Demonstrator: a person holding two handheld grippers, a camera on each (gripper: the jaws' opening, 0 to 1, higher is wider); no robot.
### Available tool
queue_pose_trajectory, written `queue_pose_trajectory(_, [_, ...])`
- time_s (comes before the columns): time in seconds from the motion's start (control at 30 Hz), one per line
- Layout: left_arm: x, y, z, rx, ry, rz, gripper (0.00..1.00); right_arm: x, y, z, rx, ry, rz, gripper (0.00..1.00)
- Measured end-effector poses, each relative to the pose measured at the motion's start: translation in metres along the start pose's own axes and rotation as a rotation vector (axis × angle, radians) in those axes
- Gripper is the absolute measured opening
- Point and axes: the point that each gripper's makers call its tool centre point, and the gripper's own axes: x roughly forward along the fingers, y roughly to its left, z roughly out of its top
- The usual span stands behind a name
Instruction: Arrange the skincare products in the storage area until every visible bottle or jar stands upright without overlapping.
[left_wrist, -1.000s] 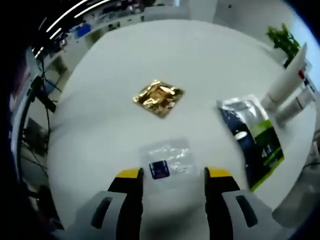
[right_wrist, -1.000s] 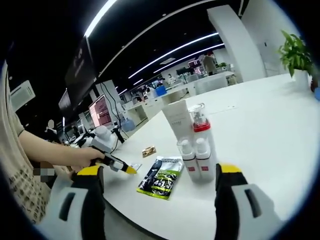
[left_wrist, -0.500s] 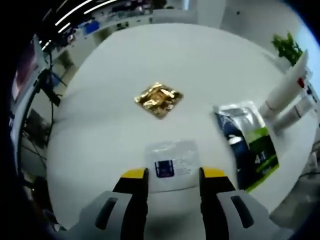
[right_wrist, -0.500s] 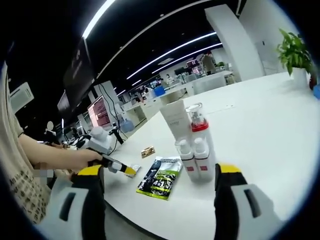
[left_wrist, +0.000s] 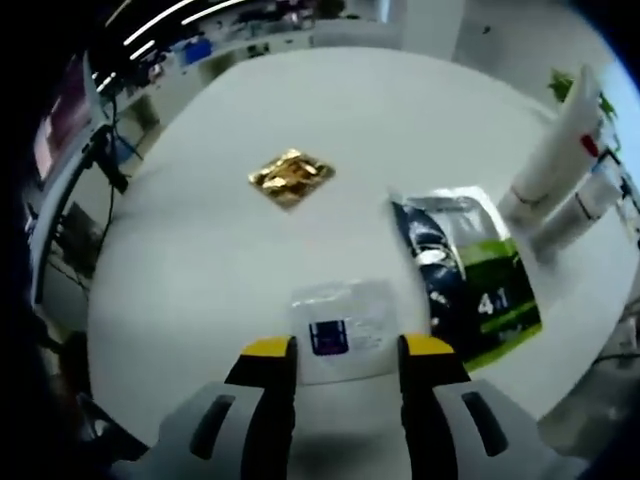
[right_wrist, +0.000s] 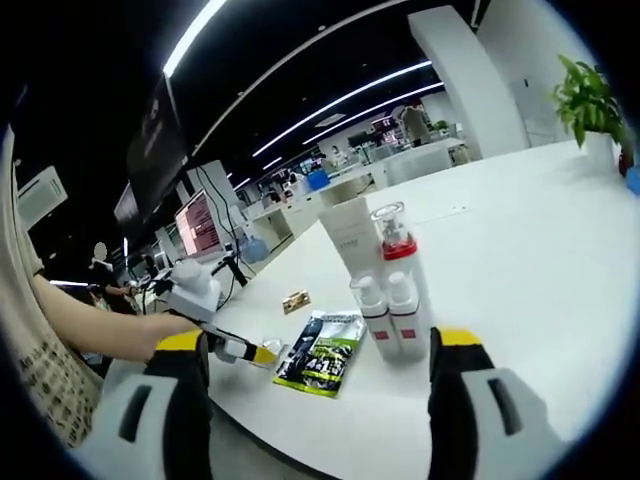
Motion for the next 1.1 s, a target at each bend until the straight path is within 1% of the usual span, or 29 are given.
queue_pose_trajectory(0.03, [0.002,-0.003,0.0,0.021,-0.003,-0.012,0.38,0.0,0.0,0.0,0.001,0.0,0.0,0.91])
queue_pose_trajectory(0.07, [0.004,-0.003,-0.001,0.059,-0.001,-0.006,0.38,0.0,0.0,0.0,0.002,0.001,0.0,0.91])
queue_pose_trajectory(0.1, [0.005,0.0,0.003,0.1,-0.025,0.004,0.38,0.0,0.0,0.0,0.002,0.002,0.0,0.91])
queue_pose_trajectory(0.13, [0.004,-0.002,0.002,0.066,-0.021,-0.002,0.38,0.0,0.0,0.0,0.001,0.003,0.001,0.91])
queue_pose_trajectory(0.2, [0.003,-0.001,0.001,0.033,-0.027,-0.004,0.39,0.0,0.0,-0.001,0.001,0.004,0.0,0.91])
queue_pose_trajectory(0.23, [0.002,-0.001,0.002,0.055,-0.032,-0.005,0.39,0.0,0.0,-0.001,0.001,0.005,0.0,0.91])
queue_pose_trajectory(0.33, [0.001,-0.001,0.002,0.057,-0.034,-0.006,0.4,0.001,0.0,-0.001,0.001,0.007,0.002,0.91])
queue_pose_trajectory(0.47, [0.001,0.0,0.002,0.058,-0.031,-0.008,0.48,0.001,0.001,-0.002,-0.004,0.013,0.007,0.91])
queue_pose_trajectory(0.53, [0.001,-0.001,0.002,0.081,-0.026,-0.011,0.52,0.001,0.001,-0.002,-0.006,0.014,0.008,0.91])
queue_pose_trajectory(0.63, [-0.003,-0.004,0.003,0.108,-0.042,-0.018,0.5,0.001,0.002,-0.004,-0.007,0.02,0.012,0.91])
queue_pose_trajectory(0.73, [-0.008,-0.005,0.005,0.124,-0.053,-0.027,0.52,0.002,0.003,-0.004,-0.011,0.025,0.015,0.91])
queue_pose_trajectory(0.77, [-0.008,-0.005,0.007,0.134,-0.062,-0.034,0.53,0.002,0.004,-0.005,-0.012,0.027,0.018,0.91])
queue_pose_trajectory(0.83, [-0.007,-0.009,0.008,0.162,-0.08,-0.072,0.57,0.002,0.004,-0.006,-0.014,0.031,0.022,0.91])
queue_pose_trajectory(0.9, [-0.011,-0.011,0.004,0.182,-0.09,-0.09,0.63,0.002,0.005,-0.006,-0.014,0.034,0.028,0.91])
queue_pose_trajectory(1.0, [-0.017,-0.012,-0.002,0.225,-0.098,-0.113,0.64,0.003,0.006,-0.007,-0.018,0.038,0.035,0.91])
queue_pose_trajectory(1.1, [-0.024,-0.011,-0.011,0.244,-0.102,-0.136,0.65,0.004,0.008,-0.008,-0.026,0.042,0.04,0.92])
